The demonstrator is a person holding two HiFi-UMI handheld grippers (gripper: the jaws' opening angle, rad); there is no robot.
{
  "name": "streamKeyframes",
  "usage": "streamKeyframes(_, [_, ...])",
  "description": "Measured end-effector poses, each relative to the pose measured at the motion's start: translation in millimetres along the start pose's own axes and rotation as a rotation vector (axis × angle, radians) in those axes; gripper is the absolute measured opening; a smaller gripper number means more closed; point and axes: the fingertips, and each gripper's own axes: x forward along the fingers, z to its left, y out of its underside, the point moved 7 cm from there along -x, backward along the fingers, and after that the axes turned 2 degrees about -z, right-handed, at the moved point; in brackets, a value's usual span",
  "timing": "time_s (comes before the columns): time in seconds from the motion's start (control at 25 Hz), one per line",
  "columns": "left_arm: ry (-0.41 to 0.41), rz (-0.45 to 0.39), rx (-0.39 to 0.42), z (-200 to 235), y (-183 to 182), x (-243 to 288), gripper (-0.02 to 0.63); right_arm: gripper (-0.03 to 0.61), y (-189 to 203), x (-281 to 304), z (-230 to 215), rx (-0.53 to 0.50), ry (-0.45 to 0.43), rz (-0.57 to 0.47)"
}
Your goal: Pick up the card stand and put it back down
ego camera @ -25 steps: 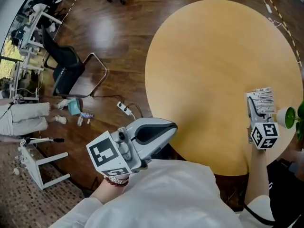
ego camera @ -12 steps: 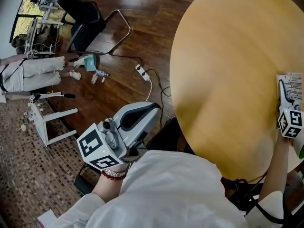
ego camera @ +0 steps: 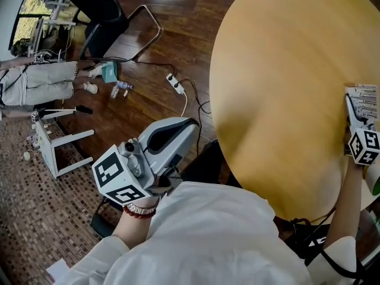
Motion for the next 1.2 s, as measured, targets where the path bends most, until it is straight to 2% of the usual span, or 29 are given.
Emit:
streamKeyframes(0.16, [0.018, -0.016, 0.0, 1.8, -7.0, 5.8, -0.005, 0.212, 11.0, -10.1, -8.3, 0.083, 0.031, 0.025])
streamKeyframes(0.28, [0.023, -0.014, 0.01, 1.3, -6.9, 6.1, -0.005, 0.272, 20.6, -22.7, 4.2, 0.155, 0.052, 0.087])
streamKeyframes(0.36, [0.033, -0.01, 0.031, -0.2, -8.0, 4.5, -0.005, 0.279, 30.7, -35.8, 16.6, 0.183, 0.082, 0.122])
streamKeyframes(0.48, [0.063, -0.02, 0.045, -2.0, -9.2, -3.1, -0.005, 0.279, 53.5, -55.9, 47.6, 0.207, 0.112, 0.171])
streamKeyframes(0.64, [0.146, -0.042, 0.057, -10.8, -12.2, -30.6, -0.005, 0.279, 83.0, -101.7, 114.8, 0.274, 0.125, 0.197])
streamKeyframes(0.8, [0.259, -0.03, 0.09, -20.0, -18.9, -60.9, -0.005, 0.273, 87.0, -149.7, 185.5, 0.308, 0.137, 0.161])
streamKeyframes(0.96, [0.329, 0.002, 0.112, -21.0, -10.4, -102.0, -0.005, 0.262, 79.4, -188.4, 245.1, 0.388, 0.192, 0.061])
streamKeyframes(1.08, [0.394, 0.056, 0.075, -6.2, 8.2, -133.3, -0.005, 0.22, 46.3, -209.9, 297.9, 0.329, 0.251, -0.05])
streamKeyframes(1.2, [0.516, 0.109, 0.116, -7.8, 8.2, -151.6, -0.005, 0.211, -6.1, -248.6, 362.6, 0.245, 0.293, -0.175])
